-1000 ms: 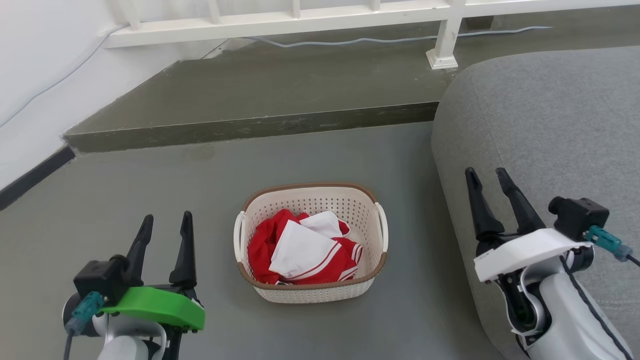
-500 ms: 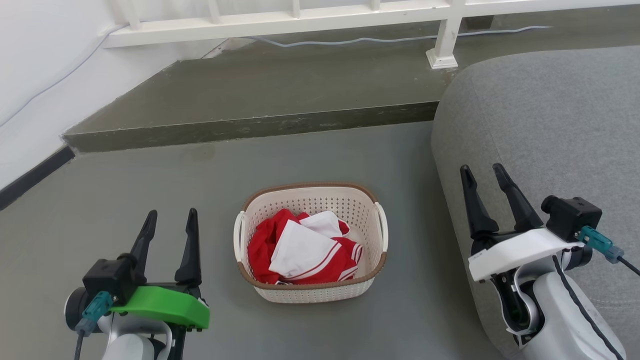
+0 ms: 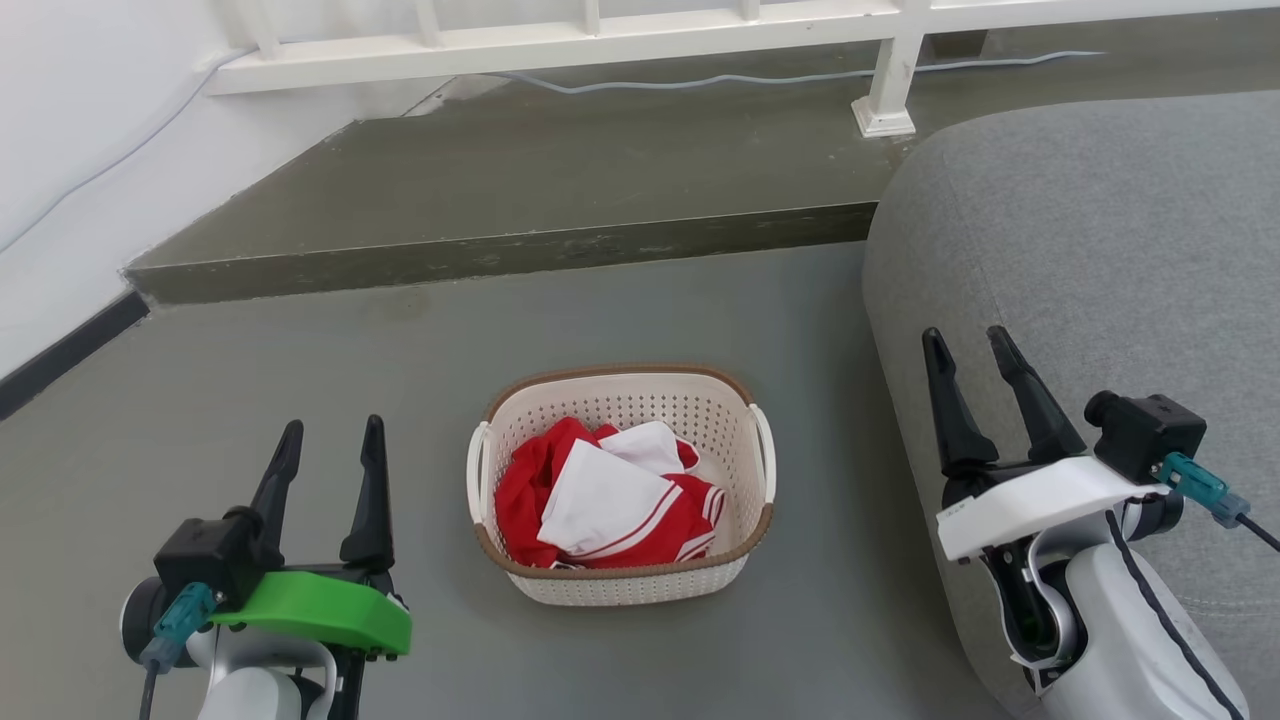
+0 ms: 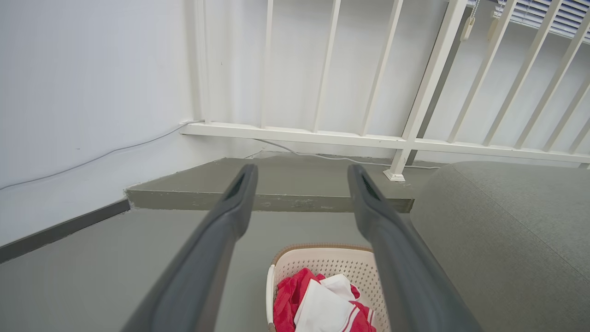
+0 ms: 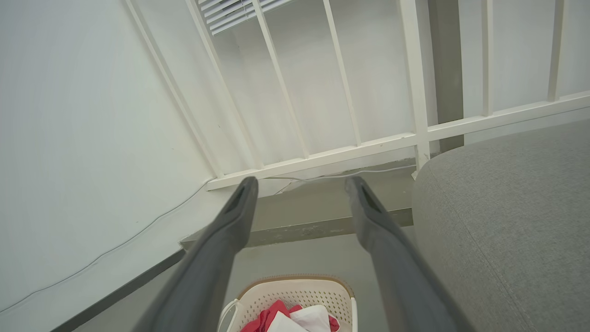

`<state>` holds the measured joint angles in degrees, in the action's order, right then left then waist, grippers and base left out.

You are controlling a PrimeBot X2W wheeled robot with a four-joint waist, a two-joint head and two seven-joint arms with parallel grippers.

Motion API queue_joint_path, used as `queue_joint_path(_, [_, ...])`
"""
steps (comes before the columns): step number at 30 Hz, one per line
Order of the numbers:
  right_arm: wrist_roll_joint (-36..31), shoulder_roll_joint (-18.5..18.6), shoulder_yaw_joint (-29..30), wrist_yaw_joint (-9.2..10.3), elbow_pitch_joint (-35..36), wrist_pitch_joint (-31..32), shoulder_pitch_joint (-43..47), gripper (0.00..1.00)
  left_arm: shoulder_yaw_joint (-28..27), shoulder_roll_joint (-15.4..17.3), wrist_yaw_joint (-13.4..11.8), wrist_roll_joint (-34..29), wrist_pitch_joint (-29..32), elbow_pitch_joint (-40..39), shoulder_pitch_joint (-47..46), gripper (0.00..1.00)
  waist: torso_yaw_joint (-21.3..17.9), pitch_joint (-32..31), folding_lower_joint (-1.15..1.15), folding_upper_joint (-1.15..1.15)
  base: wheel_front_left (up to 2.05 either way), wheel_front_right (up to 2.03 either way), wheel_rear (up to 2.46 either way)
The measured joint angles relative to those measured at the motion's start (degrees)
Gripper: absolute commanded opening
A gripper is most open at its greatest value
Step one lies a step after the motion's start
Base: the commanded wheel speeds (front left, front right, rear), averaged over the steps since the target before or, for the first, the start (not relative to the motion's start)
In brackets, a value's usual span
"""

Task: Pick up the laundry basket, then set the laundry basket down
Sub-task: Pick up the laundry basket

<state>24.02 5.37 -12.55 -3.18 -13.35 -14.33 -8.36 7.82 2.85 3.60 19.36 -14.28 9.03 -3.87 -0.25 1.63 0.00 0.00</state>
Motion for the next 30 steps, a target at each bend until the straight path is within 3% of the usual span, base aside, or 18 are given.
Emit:
queue_joint_path(13, [-0.90, -0.55, 0.67, -0.80, -0.02, -0.01, 0.01, 1.00, -0.14, -0.15, 0.51, 0.00, -0.14, -0.34, -0.10, 1.00, -0.30, 1.63, 0.00, 0.00, 0.00, 0.00, 0.00])
queue_joint_path(30, [-1.83, -1.08, 2.14, -1.01, 0.13, -0.01, -2.11, 1.00, -0.38, -0.31, 1.01, -0.10, -0.14, -1.26, -3.77, 1.00, -1.00, 8.51, 0.00, 0.00, 0.00, 0.00, 0.00])
